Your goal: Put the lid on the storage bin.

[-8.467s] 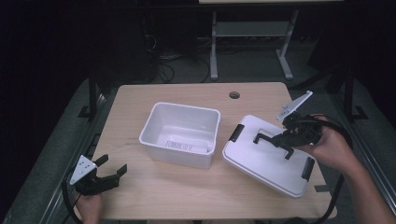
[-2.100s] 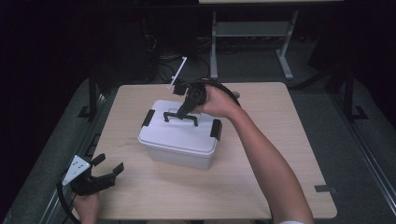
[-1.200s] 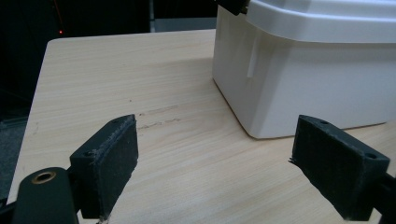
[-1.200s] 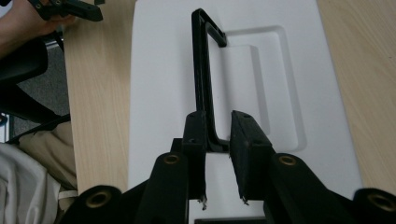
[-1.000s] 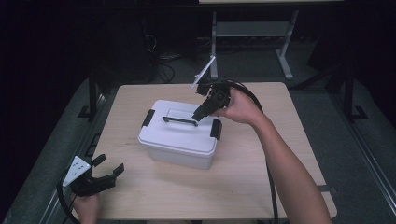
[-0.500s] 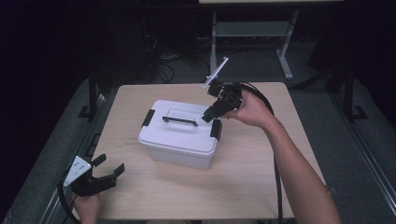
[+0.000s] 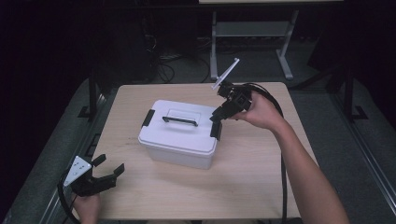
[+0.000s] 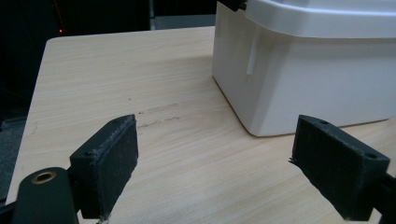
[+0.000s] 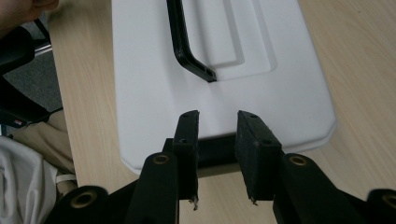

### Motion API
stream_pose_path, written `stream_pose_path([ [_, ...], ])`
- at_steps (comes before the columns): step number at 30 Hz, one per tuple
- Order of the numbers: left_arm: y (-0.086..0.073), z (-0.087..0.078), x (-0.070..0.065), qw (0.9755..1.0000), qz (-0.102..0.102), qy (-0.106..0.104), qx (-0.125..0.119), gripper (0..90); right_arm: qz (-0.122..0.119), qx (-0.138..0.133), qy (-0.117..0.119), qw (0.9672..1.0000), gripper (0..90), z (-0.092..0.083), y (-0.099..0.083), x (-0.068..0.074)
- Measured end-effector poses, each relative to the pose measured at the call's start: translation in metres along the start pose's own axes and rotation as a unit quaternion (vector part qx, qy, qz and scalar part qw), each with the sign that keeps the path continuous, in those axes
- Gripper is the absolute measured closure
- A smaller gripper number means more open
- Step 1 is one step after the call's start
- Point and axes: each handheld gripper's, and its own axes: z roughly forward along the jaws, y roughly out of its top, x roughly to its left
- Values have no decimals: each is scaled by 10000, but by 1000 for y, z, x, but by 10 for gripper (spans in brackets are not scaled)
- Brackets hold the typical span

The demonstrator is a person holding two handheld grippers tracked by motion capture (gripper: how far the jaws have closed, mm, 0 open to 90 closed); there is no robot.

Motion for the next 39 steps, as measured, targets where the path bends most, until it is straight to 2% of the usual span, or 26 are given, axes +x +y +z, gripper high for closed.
stream_pose_path([
  [20, 0, 0, -2, 10000, 51, 20, 36, 136, 366, -173, -151, 9991, 639, -25, -43, -6],
  [39, 0, 0, -2, 10000, 59, 23, 55, 136, 560, -197, -262, 9979, 601, -39, -66, -8],
])
